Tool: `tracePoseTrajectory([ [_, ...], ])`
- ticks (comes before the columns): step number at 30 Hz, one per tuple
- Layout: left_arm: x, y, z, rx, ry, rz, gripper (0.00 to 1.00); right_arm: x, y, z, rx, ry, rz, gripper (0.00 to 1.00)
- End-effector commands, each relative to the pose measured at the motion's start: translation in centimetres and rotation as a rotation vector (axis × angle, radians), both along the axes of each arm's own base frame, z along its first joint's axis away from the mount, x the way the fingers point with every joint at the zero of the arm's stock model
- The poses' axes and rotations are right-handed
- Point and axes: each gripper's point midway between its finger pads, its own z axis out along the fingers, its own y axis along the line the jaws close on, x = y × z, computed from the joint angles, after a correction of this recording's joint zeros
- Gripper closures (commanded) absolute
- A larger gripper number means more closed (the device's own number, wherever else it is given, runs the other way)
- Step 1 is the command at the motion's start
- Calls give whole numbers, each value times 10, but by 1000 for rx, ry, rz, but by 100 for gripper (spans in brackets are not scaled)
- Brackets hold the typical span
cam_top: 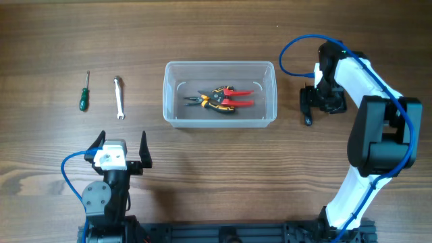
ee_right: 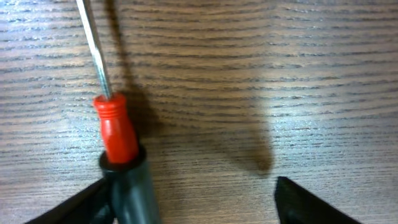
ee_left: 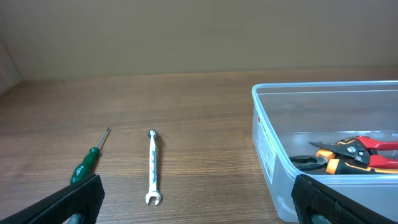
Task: Pack container
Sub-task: 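Lower the right gripper and close it on the screwdriver handle, then lift the screwdriver and carry it over the container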
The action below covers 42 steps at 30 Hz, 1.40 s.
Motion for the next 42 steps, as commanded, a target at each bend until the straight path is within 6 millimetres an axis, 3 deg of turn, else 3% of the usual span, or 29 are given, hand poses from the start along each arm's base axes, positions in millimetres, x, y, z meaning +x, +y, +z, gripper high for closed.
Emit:
tracePoseTrajectory([
  [1, 0, 1, -1, -8, -4, 6, 0, -6, -2, -10, -6, 36, 24, 33],
  [5, 0, 1, -1, -8, -4, 6, 0, -5, 1, -10, 9, 30, 23, 48],
  [10, 0, 1, -1, -8, -4, 6, 0, -4, 2, -11, 16, 25, 23, 60],
  [15, 0, 1, -1, -8, -4, 6, 0, -3, 2, -11, 16, 20, 25, 64],
  [19, 0, 1, -1, -8, -4, 6, 0, 0, 2, -11, 15, 10, 26, 73],
  [27, 0, 1, -1, -8, -3, 6, 0, 0, 2, -11, 17, 11, 49, 75],
  [39, 0, 1, -1, -8, -3, 6, 0, 2, 2, -11, 18, 4, 60, 95],
  [42, 0, 1, -1, -9, -3, 6, 0, 3, 2, -9, 17, 1, 59, 96],
])
